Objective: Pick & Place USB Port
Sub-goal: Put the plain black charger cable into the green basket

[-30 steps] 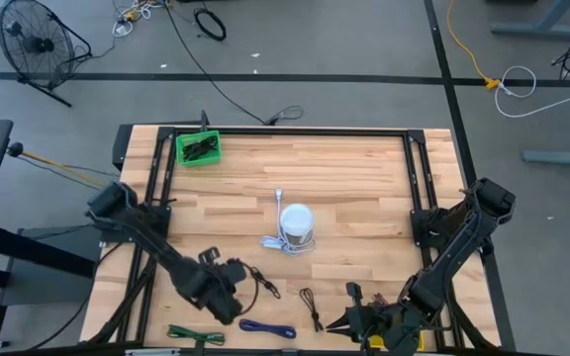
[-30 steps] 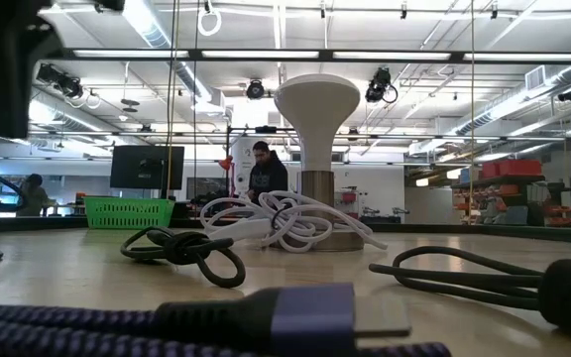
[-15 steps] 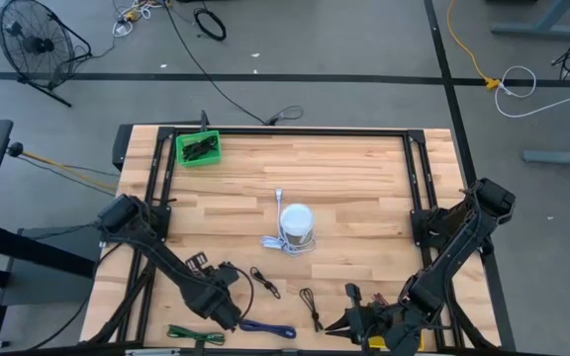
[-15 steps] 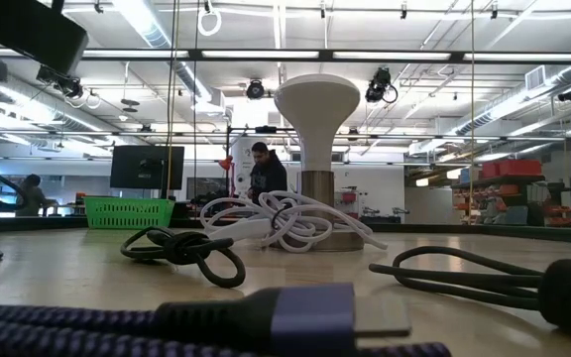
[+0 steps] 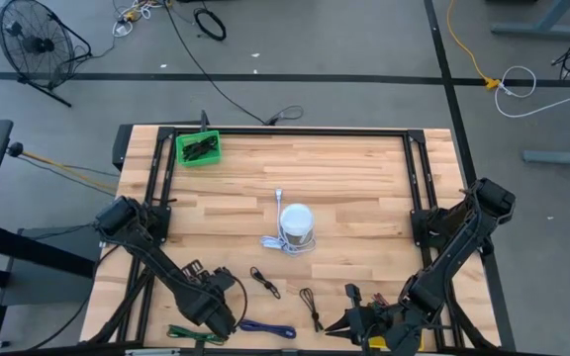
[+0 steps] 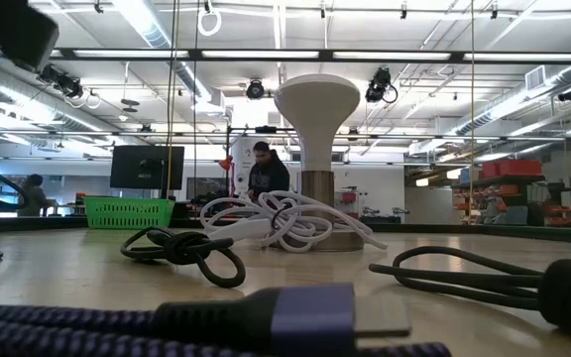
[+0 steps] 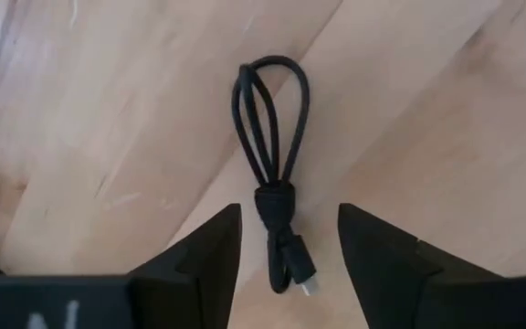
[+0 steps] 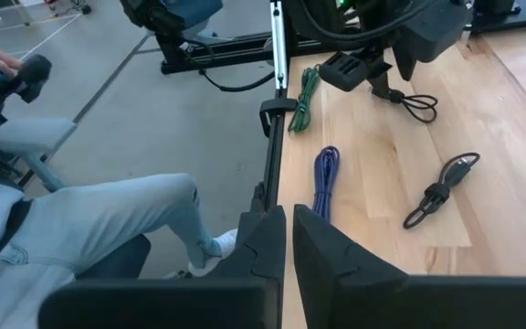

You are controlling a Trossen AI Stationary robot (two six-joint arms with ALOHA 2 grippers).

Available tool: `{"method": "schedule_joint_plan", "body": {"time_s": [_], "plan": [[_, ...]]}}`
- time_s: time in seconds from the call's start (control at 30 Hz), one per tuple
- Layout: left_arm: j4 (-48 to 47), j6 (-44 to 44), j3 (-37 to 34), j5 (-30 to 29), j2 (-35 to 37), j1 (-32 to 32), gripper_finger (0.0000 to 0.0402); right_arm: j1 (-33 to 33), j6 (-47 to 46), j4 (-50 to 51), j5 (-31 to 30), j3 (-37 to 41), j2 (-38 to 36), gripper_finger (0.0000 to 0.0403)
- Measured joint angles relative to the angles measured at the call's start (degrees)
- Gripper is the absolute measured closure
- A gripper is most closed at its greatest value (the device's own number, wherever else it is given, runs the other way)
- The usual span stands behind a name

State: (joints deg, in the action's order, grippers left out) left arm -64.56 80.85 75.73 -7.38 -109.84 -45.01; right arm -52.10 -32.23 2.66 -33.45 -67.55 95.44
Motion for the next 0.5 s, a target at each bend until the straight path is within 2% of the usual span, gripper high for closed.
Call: {"method": "schedule_joint_plan", "body": {"time_s": [0.33, 0.43, 0.5], "plan": [[7.2, 1.1, -8.9, 2.1, 0.4, 0.0, 0.0218, 0.0, 0.3, -0.3, 0.0, 0.0, 0.0, 0.0376], [8.0, 1.0, -9.3, 2.6, 0.4, 0.2, 0.0256, 0.0, 0.9, -0.4, 0.0, 0.0, 0.0, 0.0376], [8.2, 0.3, -8.9, 2.5, 0.3, 0.4, 0.0308, 0.0, 1.2, -0.5, -0.1, 0.0, 0.0, 0.0376]]}}
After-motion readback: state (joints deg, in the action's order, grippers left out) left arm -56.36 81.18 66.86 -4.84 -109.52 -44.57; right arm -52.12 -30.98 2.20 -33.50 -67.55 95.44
